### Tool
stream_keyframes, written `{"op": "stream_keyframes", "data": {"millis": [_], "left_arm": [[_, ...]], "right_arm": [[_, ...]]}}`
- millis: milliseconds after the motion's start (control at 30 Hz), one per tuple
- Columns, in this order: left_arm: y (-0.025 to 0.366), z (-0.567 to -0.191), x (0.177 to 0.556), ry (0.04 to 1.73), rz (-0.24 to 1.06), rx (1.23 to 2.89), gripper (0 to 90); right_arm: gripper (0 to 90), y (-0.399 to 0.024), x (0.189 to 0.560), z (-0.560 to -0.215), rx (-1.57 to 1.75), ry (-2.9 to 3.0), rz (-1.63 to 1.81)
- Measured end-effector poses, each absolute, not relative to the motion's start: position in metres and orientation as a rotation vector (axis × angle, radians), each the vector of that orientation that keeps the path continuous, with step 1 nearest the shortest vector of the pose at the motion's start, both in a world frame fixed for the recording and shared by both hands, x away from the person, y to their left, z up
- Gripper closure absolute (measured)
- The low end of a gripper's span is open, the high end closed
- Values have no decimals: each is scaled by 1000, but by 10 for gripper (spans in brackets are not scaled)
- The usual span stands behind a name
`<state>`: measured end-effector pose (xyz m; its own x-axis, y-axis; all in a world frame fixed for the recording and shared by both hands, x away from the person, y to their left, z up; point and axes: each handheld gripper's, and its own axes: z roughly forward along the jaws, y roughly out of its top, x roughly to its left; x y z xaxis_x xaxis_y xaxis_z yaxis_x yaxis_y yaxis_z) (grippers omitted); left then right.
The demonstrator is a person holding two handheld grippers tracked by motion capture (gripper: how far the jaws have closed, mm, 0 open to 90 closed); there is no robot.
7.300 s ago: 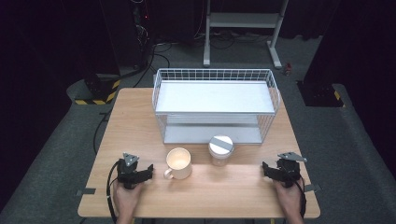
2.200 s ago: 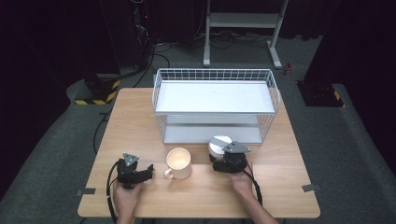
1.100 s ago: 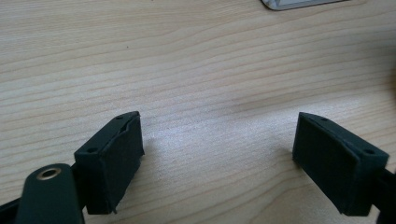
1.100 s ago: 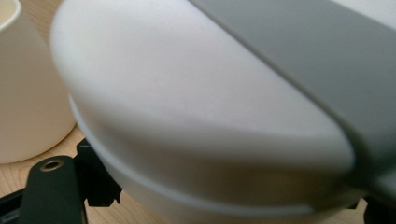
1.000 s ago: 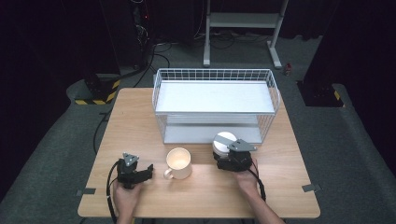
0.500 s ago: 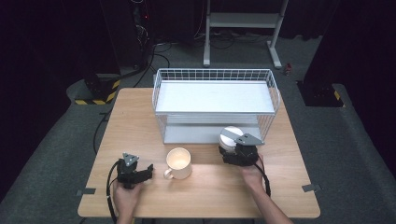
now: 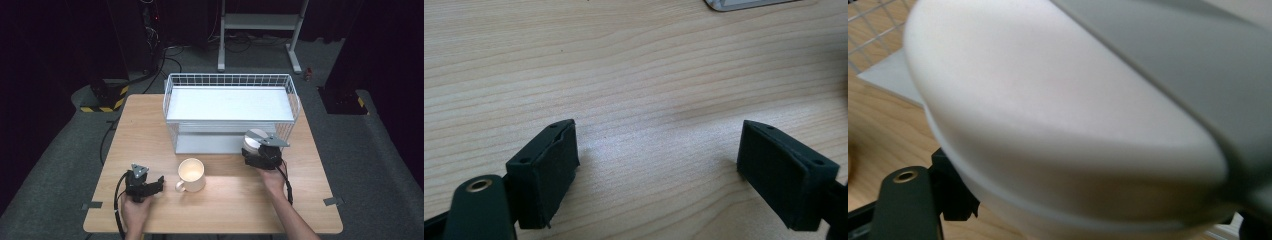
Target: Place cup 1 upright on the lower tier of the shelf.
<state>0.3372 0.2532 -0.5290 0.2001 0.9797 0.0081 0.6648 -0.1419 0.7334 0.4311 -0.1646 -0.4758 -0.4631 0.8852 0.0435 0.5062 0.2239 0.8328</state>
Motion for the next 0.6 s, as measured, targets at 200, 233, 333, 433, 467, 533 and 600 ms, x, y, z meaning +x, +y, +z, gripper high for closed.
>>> {"op": "stream_keyframes", "data": {"millis": [200,233,333,433,467,533,600], "left_arm": [[254,-529,337,1532,674,1878,177],[254,-529,337,1532,677,1876,181],[254,-529,337,1532,676,1877,184],[254,-529,337,1533,677,1877,184],[254,-529,337,1534,676,1875,184],[254,-529,337,1534,676,1876,184],[253,-529,337,1534,677,1875,184]], "right_arm": [[187,-168,440,-477,1313,2023,1121],[187,-169,441,-477,1315,2021,1120],[187,-170,445,-478,1313,2013,1114],[186,-171,449,-482,1339,2005,1105],[187,-172,450,-483,1343,2002,1109],[187,-173,451,-484,1329,1997,1104],[188,-172,451,-484,1318,2000,1100]]}}
